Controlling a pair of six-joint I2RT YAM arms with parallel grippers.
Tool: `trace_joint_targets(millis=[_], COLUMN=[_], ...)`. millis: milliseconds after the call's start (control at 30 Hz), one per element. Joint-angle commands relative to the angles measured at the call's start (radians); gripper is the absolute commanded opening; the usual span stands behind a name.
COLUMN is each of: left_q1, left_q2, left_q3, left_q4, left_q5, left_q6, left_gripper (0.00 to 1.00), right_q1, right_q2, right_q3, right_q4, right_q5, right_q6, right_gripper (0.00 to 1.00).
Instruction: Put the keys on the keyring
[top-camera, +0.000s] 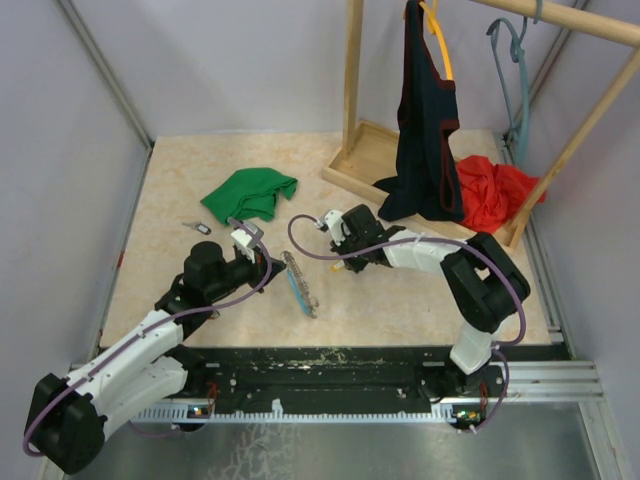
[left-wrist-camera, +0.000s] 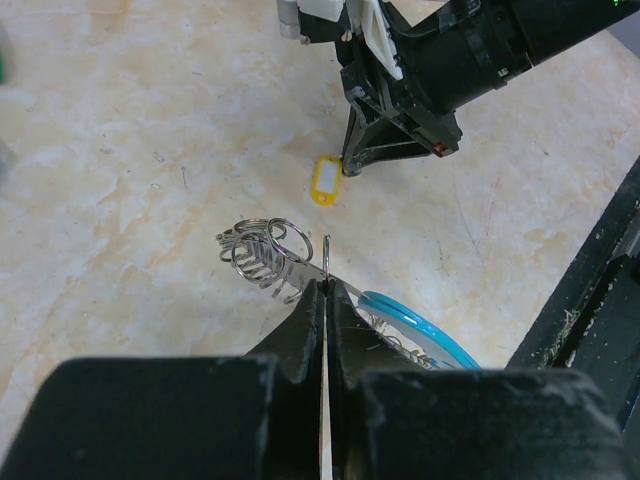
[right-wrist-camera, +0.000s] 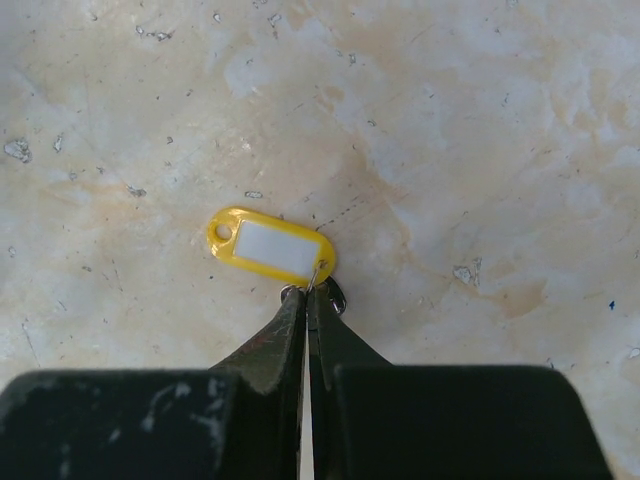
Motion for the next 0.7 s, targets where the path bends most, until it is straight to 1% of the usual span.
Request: trace_joint_targets(millis=[0, 167, 367, 667], left_q1=[-0.007, -0.006, -0.005, -0.007], left_q2=[-0.006, -0.003, 0.001, -0.001], left_q3=[0.022, 0.022, 0.021, 0.020], left_q4=[0.026, 0.029, 0.038, 0.043], left_q5=[0.018, 0.022, 0.025, 0.033], left_q6=[0.001, 0.000, 0.000, 0.001], left_gripper=[0.00, 0.00, 0.00, 0.00], right_q1=[-0.029, -0.042, -0.042, -0.043], right_q2=[-0.010, -0.035, -0.105, -0.080], right_q3=[0.037, 0.018, -0.007, 0.000], right_q4=[-0.020, -0.006, 0.019, 0.003], right_q5=[-0.077, -0.100, -0.115, -0.115], right_q6=[0.043, 0.059, 0.059, 0.061], right_gripper=[0.00, 0.00, 0.00, 0.00])
